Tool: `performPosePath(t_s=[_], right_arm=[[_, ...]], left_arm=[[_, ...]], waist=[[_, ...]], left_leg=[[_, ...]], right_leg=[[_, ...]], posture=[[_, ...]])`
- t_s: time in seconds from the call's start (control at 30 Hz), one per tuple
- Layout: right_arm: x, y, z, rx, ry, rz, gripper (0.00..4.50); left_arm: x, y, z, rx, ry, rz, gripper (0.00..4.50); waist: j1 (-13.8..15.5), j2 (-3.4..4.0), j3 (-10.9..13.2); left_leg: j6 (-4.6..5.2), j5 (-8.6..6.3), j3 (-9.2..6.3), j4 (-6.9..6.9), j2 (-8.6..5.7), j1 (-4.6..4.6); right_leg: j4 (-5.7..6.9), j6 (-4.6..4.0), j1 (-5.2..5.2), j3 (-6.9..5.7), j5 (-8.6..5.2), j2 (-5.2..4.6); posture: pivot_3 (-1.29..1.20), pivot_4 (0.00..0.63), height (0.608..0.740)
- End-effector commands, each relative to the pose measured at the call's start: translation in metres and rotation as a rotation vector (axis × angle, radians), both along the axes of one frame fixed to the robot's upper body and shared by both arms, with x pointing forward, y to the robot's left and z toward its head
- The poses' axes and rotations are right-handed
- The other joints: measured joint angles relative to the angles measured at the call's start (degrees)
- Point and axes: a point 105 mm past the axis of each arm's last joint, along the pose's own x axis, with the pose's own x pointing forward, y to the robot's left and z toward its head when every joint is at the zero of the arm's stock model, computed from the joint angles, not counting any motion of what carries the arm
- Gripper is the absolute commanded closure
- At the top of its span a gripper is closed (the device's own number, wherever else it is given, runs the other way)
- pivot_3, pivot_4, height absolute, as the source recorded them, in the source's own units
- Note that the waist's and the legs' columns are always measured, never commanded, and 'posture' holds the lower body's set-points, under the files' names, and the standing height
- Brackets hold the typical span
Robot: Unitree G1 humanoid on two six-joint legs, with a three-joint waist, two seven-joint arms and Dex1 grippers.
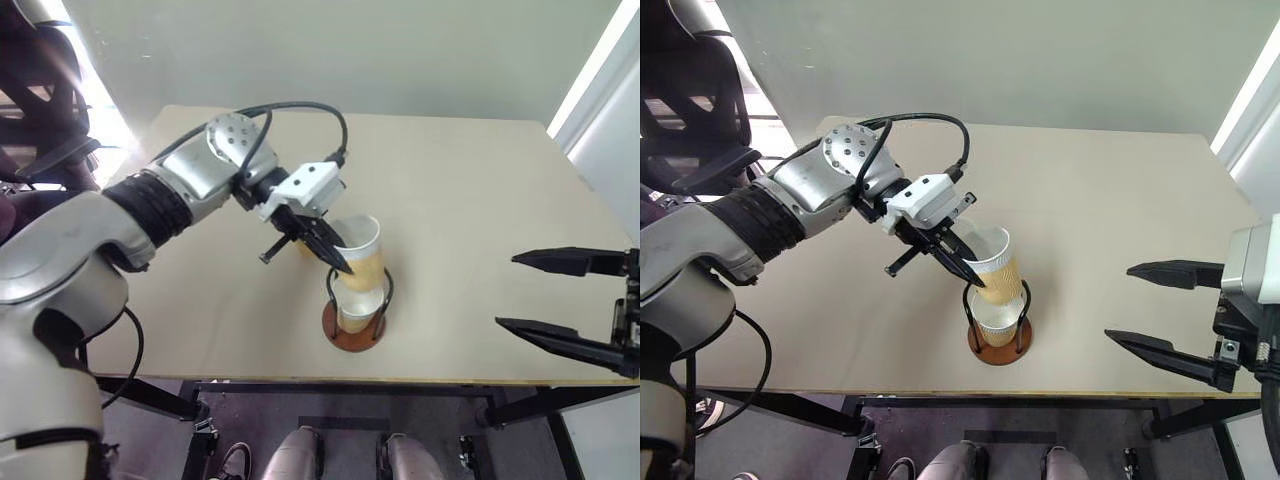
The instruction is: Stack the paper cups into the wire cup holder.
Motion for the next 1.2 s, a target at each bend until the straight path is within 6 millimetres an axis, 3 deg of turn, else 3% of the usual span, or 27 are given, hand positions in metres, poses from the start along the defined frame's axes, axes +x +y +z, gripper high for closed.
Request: performPosePath(t_s=[0.03,0.3,1.03,1.13,1.2], right_arm=[[-0.004,0.0,0.007,-0.012,-0.05,-0.015,1.06],[-0.007,-0.002,0.006,-0.008,-0.051,-0.031,1.06],[-0.002,0.001,0.003,-0.009,-0.048,-0.033,1.06],[-0.001,0.002,0.004,-0.009,-0.048,-0.031,1.06],[-0.001,0.002,0.004,-0.008,-0.048,-0.03,1.06]], left_arm=[[-0.008,-0.003,0.011,-0.003,-0.023,-0.071,4.49],[-0.005,0.0,0.014,0.023,-0.06,-0.064,4.49],[0.002,0.007,-0.009,0.143,-0.111,-0.09,4.49],[0.0,0.006,-0.008,0.138,-0.097,-0.092,3.95],[-0.001,0.006,-0.008,0.138,-0.095,-0.096,3.28]], waist=[[0.1,0.0,0.0],[0.2,0.0,0.0],[0.1,0.01,0.0],[0.1,0.01,0.0],[0.1,0.01,0.0]], left_leg=[[0.03,-0.08,-0.01,0.05,0.02,-0.02],[0.05,-0.39,0.07,0.18,0.0,0.06],[0.22,-0.68,0.07,0.26,0.03,0.17],[0.22,-0.68,0.06,0.25,0.05,0.17],[0.22,-0.67,0.07,0.26,0.04,0.16]], right_leg=[[-0.01,0.02,0.01,0.02,-0.01,-0.02],[-0.02,0.05,0.1,0.0,-0.06,-0.01],[0.06,0.02,0.2,0.0,-0.08,-0.01],[0.06,0.03,0.2,0.0,-0.07,-0.03],[0.06,0.03,0.2,-0.01,-0.07,-0.03]], posture=[[0.0,0.15,0.74],[0.0,0.15,0.74],[0.0,0.15,0.74],[0.0,0.15,0.74],[0.0,0.15,0.74]])
